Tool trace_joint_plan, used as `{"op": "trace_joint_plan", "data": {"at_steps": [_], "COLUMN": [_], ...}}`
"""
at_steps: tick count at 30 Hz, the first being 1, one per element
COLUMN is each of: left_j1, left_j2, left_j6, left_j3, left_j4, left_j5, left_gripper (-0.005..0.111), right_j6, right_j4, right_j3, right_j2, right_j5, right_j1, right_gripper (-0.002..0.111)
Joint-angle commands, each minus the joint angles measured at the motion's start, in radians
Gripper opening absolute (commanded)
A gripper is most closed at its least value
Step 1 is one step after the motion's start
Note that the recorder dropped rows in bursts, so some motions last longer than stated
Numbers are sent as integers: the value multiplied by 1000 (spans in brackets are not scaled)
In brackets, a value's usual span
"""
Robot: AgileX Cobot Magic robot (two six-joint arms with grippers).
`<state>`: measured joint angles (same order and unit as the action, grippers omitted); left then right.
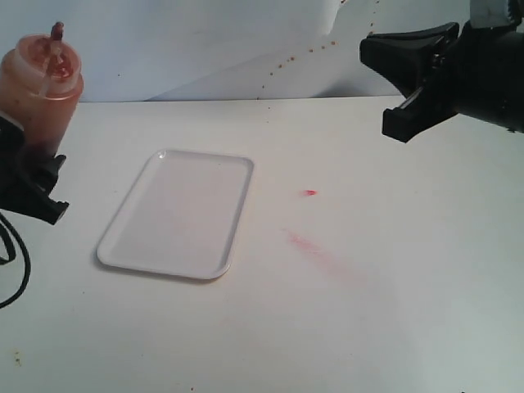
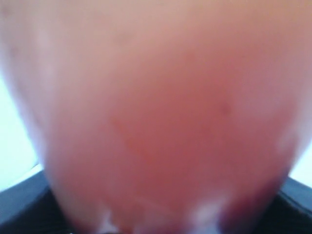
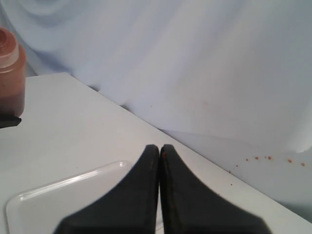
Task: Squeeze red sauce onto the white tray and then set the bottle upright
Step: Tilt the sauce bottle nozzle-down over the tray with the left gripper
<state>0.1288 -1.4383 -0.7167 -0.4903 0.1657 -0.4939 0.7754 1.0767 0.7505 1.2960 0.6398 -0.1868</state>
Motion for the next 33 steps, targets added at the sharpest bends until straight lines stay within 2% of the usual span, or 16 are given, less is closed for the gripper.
{"op": "trace_joint_plan", "data": {"at_steps": [1, 3, 5, 9, 12, 16, 19, 27, 32, 33], "left_j1": [-2, -2, -2, -2, -2, -2, -2, -2, -2, -2], "left_j2": [-55, -77, -85, -85, -85, -85, -85, -85, -87, -93], "left_j6": [-62, -163, -361, -776, -1030, -1276, -1378, -1378, -1378, -1378], "left_j3": [-70, -107, -135, -189, -227, -236, -236, -236, -236, -236], "left_j4": [20, 43, 109, 399, 613, 632, 632, 521, 450, 405], "left_j5": [-48, -48, -48, -55, -110, -192, -225, -289, -296, -315], "left_gripper": [0, 0, 0, 0, 0, 0, 0, 0, 0, 0], "right_j6": [-19, -19, -19, -19, -19, -19, -19, -19, -21, -49], "right_j4": [-16, -16, -16, -16, -16, -16, -16, -16, -16, -43], "right_j3": [7, 7, 7, 7, 7, 7, 7, 7, 7, 8], "right_j2": [3, 3, 3, 3, 3, 3, 3, 62, 161, 197], "right_j5": [-54, -79, -84, -84, -84, -84, -84, -38, 86, 163], "right_j1": [-3, -3, -3, -3, -3, -3, -3, -3, -3, -3], "right_gripper": [0, 0, 0, 0, 0, 0, 0, 0, 0, 0]}}
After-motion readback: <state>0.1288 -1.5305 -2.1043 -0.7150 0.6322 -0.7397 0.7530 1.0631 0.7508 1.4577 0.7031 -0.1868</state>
